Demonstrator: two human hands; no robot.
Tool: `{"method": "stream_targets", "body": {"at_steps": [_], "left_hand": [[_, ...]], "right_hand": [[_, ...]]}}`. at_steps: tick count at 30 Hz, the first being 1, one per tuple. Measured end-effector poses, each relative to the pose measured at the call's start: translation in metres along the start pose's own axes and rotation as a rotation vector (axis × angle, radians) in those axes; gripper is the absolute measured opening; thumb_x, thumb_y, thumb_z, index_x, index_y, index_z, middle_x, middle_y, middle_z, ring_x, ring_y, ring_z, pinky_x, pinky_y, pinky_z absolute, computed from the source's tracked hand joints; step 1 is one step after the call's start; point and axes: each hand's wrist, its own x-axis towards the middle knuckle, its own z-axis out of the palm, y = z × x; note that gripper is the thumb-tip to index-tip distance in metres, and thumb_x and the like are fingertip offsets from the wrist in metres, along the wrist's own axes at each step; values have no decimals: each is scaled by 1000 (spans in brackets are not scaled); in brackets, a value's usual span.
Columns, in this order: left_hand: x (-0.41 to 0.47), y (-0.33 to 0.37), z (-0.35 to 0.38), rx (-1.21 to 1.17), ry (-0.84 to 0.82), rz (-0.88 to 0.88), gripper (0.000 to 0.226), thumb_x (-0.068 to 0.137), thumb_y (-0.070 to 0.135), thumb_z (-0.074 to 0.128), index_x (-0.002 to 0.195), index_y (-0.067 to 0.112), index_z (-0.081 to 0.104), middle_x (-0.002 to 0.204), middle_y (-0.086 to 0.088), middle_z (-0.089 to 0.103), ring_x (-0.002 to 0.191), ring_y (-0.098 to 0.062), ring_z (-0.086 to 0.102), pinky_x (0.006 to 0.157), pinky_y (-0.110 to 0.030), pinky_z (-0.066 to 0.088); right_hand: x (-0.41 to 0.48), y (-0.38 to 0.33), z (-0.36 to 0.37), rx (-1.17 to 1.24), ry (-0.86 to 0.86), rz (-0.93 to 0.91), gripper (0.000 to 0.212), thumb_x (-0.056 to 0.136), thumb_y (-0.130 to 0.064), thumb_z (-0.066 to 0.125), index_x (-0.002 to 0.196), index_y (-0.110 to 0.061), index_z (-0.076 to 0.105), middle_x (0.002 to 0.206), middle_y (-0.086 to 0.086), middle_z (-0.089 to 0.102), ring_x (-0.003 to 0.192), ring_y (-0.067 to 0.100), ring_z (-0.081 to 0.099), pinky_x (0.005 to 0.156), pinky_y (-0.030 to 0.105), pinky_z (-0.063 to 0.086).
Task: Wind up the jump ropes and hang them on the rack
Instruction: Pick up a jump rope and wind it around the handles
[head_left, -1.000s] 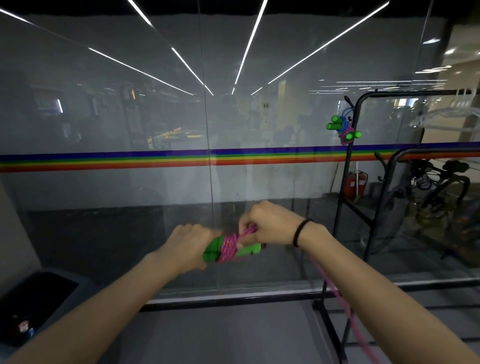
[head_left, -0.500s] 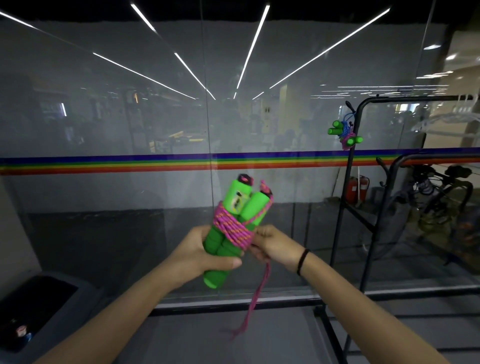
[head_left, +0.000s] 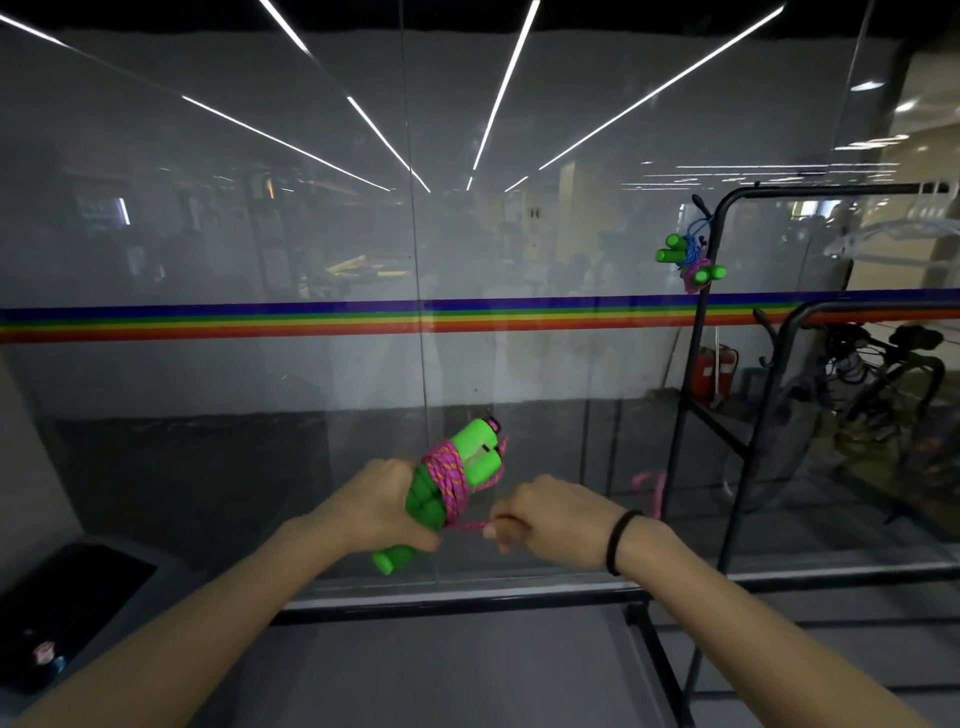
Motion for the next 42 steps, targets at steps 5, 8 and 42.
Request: {"method": "stream_targets", "body": {"at_steps": [5, 8, 42], "left_hand": [[-4, 19, 1, 455, -189, 86, 61, 59, 35, 76, 111, 19, 50, 91, -2, 58, 85, -21, 58, 67, -30, 48], [-7, 29, -1, 592, -259, 205, 54, 67, 30, 74, 115, 24, 51, 104, -5, 64, 97, -24, 60, 66, -26, 38], [-10, 19, 10, 363, 62, 0, 47, 60, 34, 75, 100, 19, 56, 92, -2, 65, 85, -22, 63, 66, -28, 45]], "right_hand": [[1, -5, -16, -88, -65, -112, 30, 89, -43, 53, 89, -18, 68, 82, -2, 62, 79, 15, 55, 71, 26, 43], [1, -9, -33, -108, -39, -177, 29, 83, -45, 61, 91, -18, 69, 73, -7, 58, 70, 10, 53, 64, 25, 41], [-5, -14, -7, -302, 13, -49, 32, 95, -37, 41, 110, -18, 61, 112, 12, 62, 104, 31, 57, 81, 35, 43]]}}
